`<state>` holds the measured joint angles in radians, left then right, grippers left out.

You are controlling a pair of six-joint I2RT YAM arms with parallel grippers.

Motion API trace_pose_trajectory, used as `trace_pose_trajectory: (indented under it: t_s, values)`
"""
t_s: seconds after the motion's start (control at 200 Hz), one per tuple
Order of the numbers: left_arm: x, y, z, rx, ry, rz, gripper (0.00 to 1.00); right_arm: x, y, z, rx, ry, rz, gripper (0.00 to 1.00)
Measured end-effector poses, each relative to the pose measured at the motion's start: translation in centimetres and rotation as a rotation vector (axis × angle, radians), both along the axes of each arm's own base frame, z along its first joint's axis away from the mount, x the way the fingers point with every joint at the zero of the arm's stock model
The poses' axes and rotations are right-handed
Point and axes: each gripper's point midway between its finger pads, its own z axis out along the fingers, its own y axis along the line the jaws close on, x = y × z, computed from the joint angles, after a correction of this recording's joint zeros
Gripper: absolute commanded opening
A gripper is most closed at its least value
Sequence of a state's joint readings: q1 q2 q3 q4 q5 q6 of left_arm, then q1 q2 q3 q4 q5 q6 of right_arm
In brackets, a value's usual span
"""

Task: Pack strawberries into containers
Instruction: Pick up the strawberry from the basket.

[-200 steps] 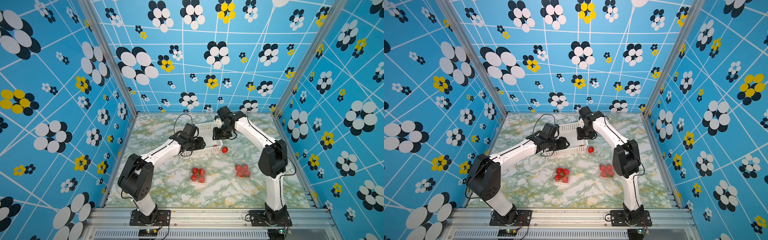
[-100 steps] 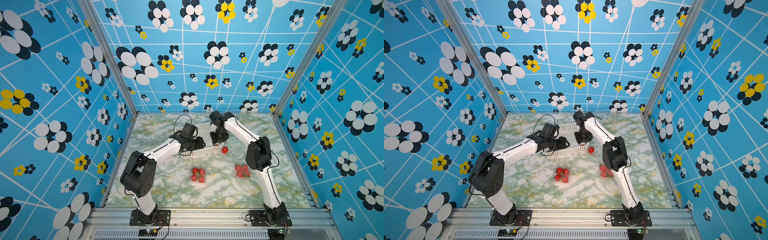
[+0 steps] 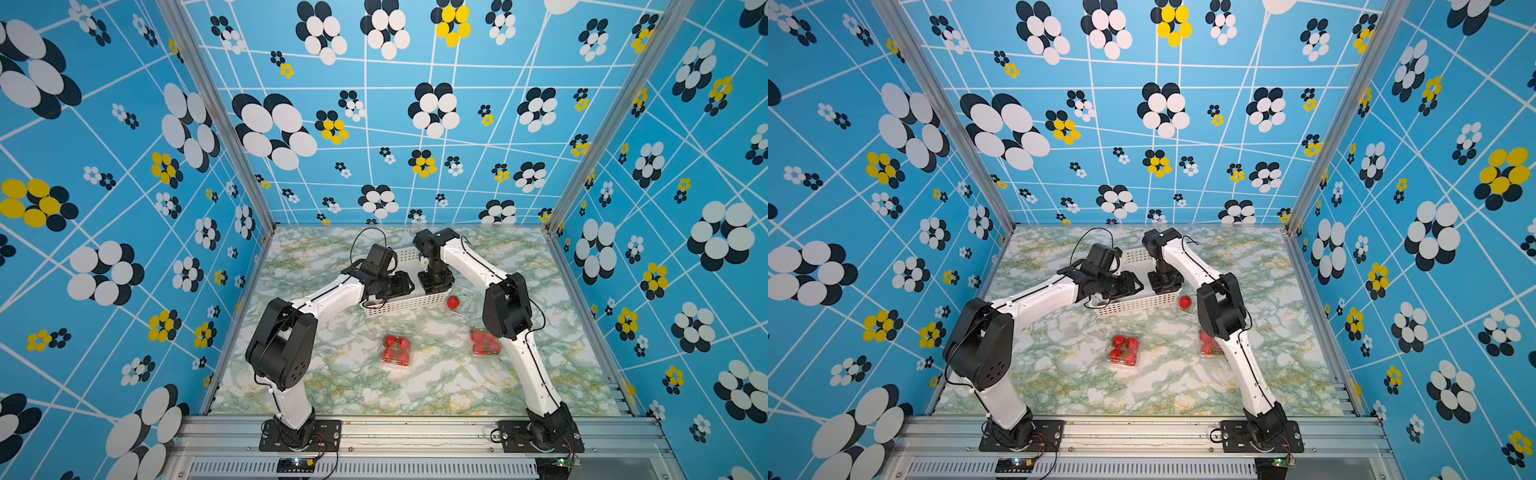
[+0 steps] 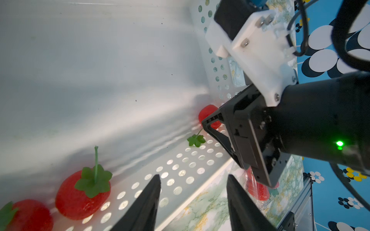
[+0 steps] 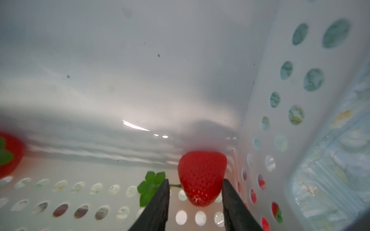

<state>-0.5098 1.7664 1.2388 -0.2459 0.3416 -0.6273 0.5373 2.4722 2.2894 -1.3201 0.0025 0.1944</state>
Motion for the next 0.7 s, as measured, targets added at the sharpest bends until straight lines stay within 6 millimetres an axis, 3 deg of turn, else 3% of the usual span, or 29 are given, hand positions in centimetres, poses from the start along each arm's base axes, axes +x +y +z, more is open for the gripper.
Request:
trace_pose_trajectory:
  t_s: [0.33, 0.57, 0.7]
  values:
    - [0.15, -0.12, 0.17, -0.007, -0.008, -0.001, 0.55, -0.49, -0.28, -0.84, -0.018, 0.032, 0.000, 0.41]
    - [0.20, -0.15, 0.22, -0.009, -0.011, -0.001, 0.54, -0.66, -0.33, -0.81, -0.019, 0.040, 0.004, 0.23]
    - [0.20, -0.15, 0.22, -0.009, -0.011, -0.001, 0.55, -0.67, -0.30, -0.81, -0.018, 0.040, 0.004, 0.19]
